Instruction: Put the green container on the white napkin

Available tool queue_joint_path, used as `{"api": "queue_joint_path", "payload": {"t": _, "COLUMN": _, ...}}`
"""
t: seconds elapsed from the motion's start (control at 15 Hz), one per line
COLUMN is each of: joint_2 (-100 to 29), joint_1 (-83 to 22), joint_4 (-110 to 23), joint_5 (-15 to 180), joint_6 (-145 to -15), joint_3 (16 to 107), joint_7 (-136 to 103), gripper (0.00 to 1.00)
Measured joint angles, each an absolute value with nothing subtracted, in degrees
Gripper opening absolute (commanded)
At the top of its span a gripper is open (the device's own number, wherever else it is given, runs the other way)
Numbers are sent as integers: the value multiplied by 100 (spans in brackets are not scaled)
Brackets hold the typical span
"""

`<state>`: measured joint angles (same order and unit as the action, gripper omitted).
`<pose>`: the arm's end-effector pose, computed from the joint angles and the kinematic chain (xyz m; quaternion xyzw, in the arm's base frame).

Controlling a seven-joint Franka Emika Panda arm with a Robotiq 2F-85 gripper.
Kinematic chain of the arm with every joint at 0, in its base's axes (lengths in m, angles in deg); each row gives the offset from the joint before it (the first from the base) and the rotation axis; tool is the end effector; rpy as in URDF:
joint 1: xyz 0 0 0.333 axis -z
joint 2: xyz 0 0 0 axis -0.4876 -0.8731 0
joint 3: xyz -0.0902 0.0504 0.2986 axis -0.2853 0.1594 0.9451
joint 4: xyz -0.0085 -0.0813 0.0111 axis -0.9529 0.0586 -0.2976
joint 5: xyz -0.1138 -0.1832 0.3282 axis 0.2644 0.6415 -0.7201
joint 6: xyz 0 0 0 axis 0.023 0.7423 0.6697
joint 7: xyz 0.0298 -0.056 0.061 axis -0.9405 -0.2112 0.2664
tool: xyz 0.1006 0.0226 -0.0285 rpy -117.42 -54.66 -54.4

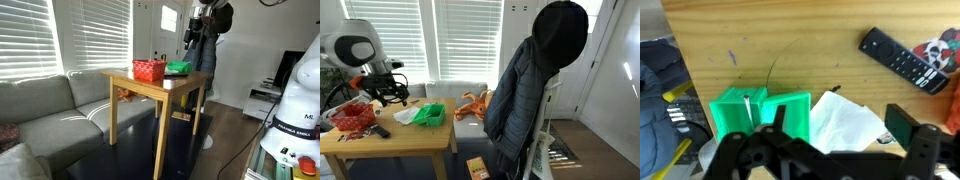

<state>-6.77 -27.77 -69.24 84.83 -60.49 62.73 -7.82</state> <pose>0.5072 -0.0447 0.5405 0.9960 0.0136 0.0774 0.0417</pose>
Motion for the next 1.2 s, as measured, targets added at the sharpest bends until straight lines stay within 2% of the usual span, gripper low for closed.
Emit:
{"api": "queue_joint_path", "payload": {"t": 0.4, "joint_2": -1654, "joint_1": -2650, "joint_4": -6288, "joint_5": 8723, "joint_6": -6869, "joint_3": 6216, "joint_7": -775, "gripper": 100}}
{"api": "queue_joint_path", "payload": {"t": 1.2, "joint_2": -2149, "joint_1": -2514, "joint_4": -6174, "joint_5": 8619, "joint_6": -7264, "joint_3": 6087, "joint_7": -746, "gripper": 100}}
